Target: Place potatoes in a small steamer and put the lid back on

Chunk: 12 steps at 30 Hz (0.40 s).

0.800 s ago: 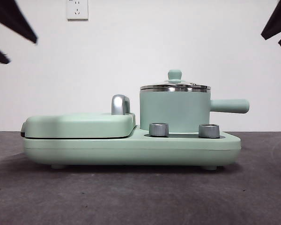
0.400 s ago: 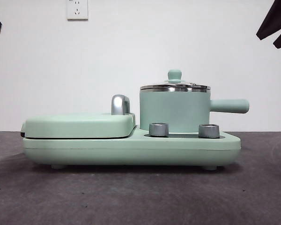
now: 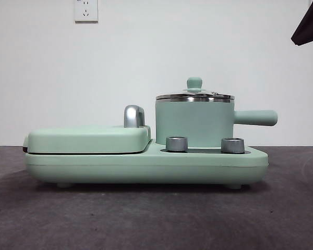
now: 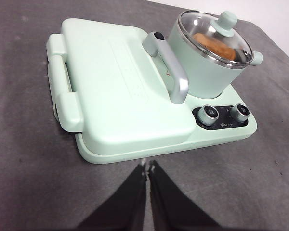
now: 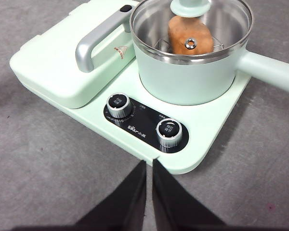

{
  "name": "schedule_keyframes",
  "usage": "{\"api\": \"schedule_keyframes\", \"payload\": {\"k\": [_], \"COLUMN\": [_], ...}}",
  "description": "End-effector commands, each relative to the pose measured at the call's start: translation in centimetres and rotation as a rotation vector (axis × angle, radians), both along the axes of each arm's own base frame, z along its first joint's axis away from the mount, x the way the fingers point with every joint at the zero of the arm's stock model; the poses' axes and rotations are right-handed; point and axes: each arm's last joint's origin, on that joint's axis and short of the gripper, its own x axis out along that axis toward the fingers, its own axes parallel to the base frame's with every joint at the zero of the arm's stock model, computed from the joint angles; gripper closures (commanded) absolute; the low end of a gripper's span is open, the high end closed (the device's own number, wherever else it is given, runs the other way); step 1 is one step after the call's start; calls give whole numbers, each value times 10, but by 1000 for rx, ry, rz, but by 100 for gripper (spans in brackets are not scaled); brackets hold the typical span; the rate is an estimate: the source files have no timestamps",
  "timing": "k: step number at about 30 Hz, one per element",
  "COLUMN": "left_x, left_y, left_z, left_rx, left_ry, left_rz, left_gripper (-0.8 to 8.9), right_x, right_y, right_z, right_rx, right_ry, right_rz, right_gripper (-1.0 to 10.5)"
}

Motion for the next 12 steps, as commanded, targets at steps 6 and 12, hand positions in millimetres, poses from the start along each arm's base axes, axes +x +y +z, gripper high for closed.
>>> {"api": "schedule_keyframes", "payload": {"k": [6, 12], "left_x": [0, -1], "left_y": [0, 3], "left_z": [2, -3], "left_rx": [1, 56], "left_ry": [-14, -59], "left_rz": [-7, 8], "left_gripper": [807, 807], "right_x": [2, 2], "right_y": [2, 2], "right_z": [4, 4], "right_rx": [18, 18], "right_ry": [-36, -36], "right_rz": [4, 4], "right_gripper": [931, 931]}}
